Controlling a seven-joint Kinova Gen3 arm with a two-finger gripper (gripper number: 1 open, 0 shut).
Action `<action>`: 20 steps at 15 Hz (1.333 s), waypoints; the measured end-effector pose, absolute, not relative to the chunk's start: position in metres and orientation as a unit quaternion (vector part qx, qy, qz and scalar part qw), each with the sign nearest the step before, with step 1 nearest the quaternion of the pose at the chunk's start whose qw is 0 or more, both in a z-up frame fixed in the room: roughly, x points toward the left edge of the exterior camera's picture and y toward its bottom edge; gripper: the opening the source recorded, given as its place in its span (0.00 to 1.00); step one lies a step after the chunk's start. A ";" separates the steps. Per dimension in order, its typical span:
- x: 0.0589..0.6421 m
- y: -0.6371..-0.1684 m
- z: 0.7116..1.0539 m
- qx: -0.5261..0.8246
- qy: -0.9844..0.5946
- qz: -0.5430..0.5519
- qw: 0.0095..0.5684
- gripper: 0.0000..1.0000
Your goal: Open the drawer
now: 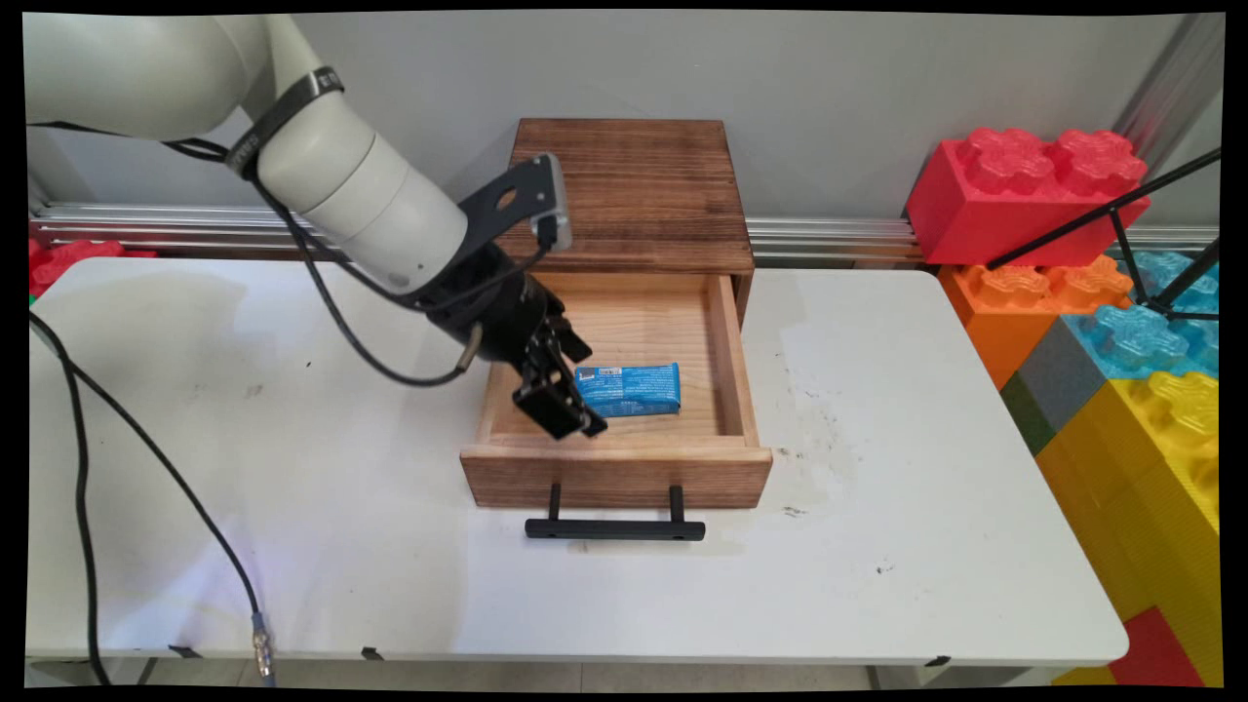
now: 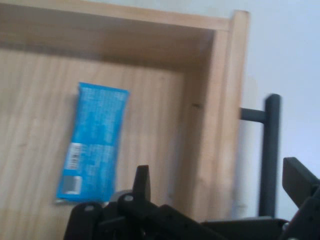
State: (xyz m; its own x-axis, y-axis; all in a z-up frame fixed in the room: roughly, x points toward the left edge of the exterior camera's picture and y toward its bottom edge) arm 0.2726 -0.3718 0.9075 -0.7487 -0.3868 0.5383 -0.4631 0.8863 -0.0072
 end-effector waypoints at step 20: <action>0.211 -0.315 0.915 0.191 -0.960 0.053 0.198 1.00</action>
